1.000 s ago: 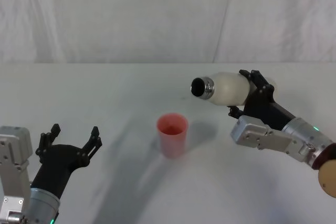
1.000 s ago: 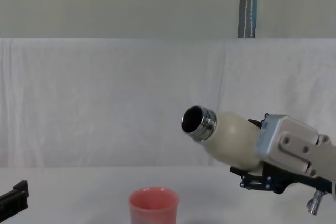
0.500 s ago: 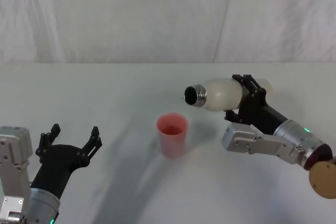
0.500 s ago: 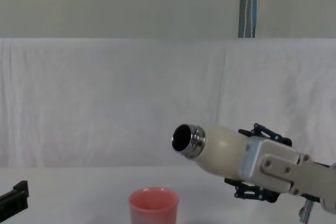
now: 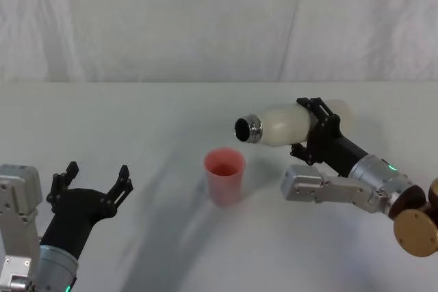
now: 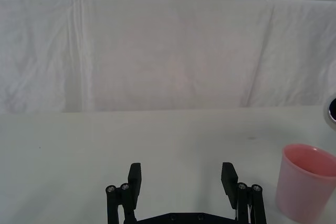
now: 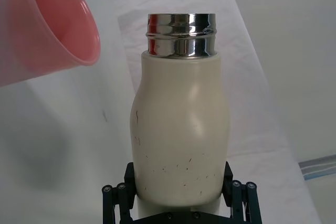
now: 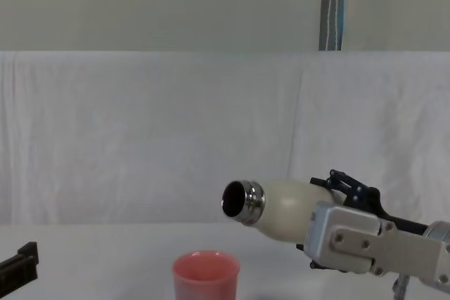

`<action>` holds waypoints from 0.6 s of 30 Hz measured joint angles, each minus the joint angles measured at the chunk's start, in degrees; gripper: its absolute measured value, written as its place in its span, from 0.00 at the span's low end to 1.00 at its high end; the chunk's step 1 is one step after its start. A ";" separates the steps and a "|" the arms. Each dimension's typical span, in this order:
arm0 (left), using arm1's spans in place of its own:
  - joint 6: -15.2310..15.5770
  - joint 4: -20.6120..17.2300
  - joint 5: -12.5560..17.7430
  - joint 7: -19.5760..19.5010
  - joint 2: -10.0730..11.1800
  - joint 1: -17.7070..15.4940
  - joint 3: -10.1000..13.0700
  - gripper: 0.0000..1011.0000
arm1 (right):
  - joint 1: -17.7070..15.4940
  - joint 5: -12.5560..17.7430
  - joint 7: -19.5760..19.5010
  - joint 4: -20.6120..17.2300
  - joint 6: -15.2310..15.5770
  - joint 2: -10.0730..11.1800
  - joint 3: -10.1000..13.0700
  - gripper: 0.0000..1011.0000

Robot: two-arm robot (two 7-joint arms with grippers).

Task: Grasp the thermos with one hand and pour water into the cup lid.

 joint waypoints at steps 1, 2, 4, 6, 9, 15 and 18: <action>0.00 0.00 0.00 0.00 0.00 0.00 0.00 0.99 | 0.00 0.00 0.00 0.00 0.00 0.00 0.00 0.94; 0.00 0.00 0.00 0.00 0.00 0.00 0.00 0.99 | 0.16 -0.23 -0.18 0.13 0.03 -0.03 -0.23 0.94; 0.00 0.00 0.00 0.00 0.00 0.00 0.00 0.99 | 0.39 -0.49 -0.33 0.32 0.07 -0.04 -0.46 0.94; 0.00 0.00 0.00 0.00 0.00 0.00 0.00 0.99 | 0.58 -0.69 -0.47 0.48 0.17 -0.04 -0.71 0.94; 0.00 0.00 0.00 0.00 0.00 0.00 0.00 0.99 | 0.80 -0.91 -0.65 0.76 0.23 -0.07 -0.95 0.94; 0.00 0.00 0.00 0.00 0.00 0.00 0.00 0.99 | 1.43 -1.71 -1.23 1.42 0.44 -0.11 -1.52 0.94; 0.00 0.00 0.00 0.00 0.00 0.00 0.00 0.99 | 1.68 -2.36 -1.68 1.56 0.66 -0.08 -1.84 0.94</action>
